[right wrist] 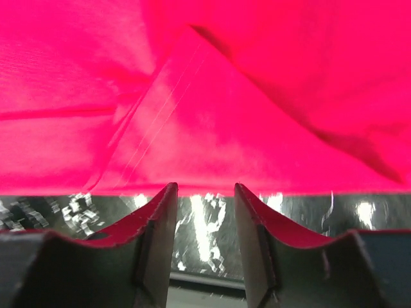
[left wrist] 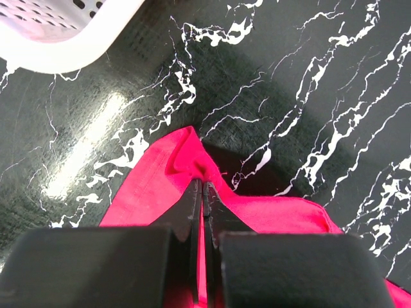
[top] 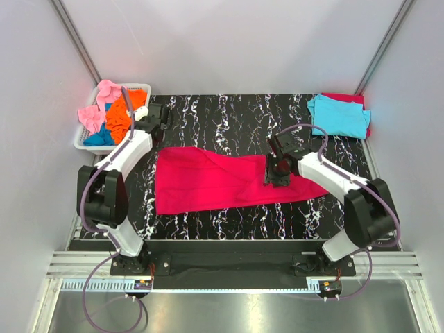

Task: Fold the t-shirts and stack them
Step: Fold the tshirt

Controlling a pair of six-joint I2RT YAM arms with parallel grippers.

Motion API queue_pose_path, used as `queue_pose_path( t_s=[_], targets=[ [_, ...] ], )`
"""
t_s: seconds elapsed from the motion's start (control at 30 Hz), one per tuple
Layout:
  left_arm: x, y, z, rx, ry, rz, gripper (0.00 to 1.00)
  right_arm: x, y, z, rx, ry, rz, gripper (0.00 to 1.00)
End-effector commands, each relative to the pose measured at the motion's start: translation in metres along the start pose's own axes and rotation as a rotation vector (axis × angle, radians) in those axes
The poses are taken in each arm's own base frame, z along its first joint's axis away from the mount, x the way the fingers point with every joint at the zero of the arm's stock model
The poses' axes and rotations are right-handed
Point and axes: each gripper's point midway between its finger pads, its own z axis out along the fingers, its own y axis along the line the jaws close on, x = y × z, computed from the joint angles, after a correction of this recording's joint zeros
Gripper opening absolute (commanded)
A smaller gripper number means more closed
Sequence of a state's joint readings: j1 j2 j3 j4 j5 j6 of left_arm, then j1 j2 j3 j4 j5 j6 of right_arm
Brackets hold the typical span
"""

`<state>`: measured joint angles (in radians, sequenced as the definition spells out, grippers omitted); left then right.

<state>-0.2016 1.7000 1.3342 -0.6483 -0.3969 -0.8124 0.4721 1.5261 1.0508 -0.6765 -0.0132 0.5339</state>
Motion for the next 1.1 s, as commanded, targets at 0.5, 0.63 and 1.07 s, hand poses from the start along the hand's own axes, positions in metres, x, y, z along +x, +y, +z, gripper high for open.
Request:
queue_pose_path(
  t_s=[0.5, 0.63, 1.07],
  targets=[
    [-0.002, -0.004, -0.012, 0.073, -0.01, -0.012, 0.0, -0.069, 0.027, 0.043, -0.015, -0.131, -0.248, 0.46],
    [0.0, -0.004, -0.013, 0.078, -0.004, -0.012, 0.0, -0.066, 0.021, 0.062, 0.015, -0.103, -0.274, 0.41],
    [0.003, 0.0, -0.012, 0.073, -0.003, -0.005, 0.0, -0.063, 0.009, 0.072, 0.061, -0.101, -0.29, 0.37]
  ],
)
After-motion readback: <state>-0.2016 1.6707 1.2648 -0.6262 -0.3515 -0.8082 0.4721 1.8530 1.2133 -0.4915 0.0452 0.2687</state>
